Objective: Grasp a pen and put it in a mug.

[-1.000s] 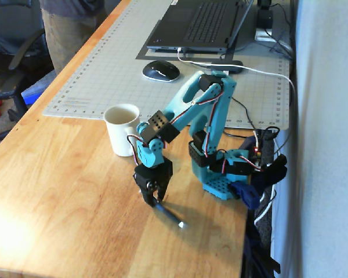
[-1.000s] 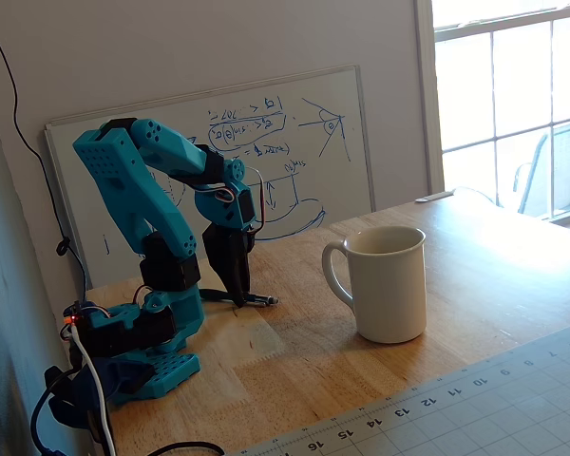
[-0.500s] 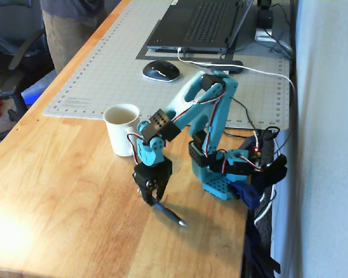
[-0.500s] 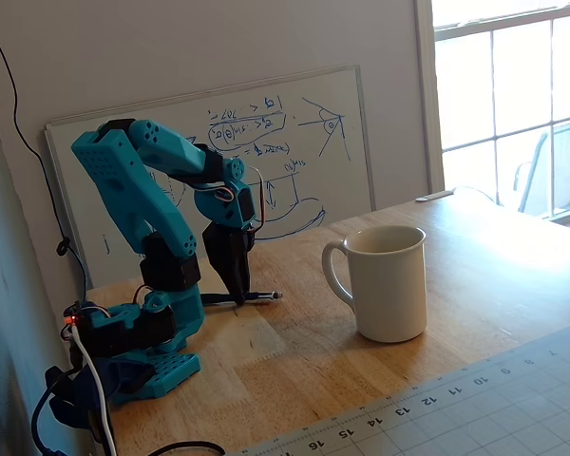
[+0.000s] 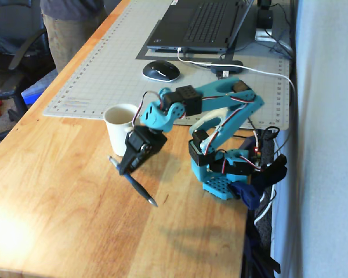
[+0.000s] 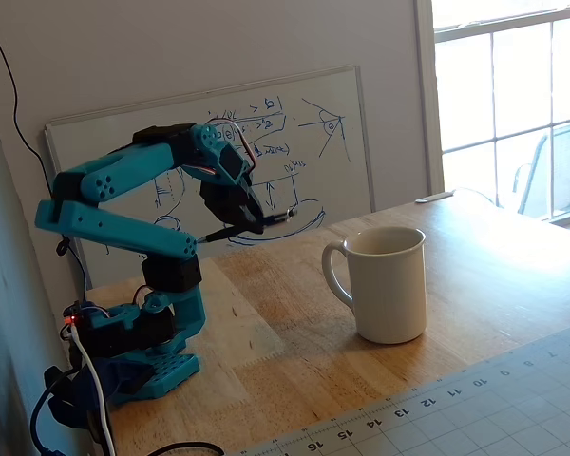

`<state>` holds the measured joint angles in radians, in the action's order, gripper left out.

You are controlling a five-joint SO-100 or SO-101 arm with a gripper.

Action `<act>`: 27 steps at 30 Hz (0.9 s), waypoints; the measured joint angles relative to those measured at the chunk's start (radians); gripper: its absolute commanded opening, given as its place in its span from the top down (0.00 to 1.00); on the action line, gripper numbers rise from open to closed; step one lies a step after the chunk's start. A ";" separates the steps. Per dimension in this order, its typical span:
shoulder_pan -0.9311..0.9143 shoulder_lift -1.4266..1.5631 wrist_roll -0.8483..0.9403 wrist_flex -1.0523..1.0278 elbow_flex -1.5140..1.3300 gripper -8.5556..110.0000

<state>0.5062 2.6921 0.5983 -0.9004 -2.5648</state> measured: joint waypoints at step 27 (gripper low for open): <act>-0.492 0.540 1.424 0.405 -0.147 0.92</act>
<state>0.0138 3.2321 2.0218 -0.4955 -2.7121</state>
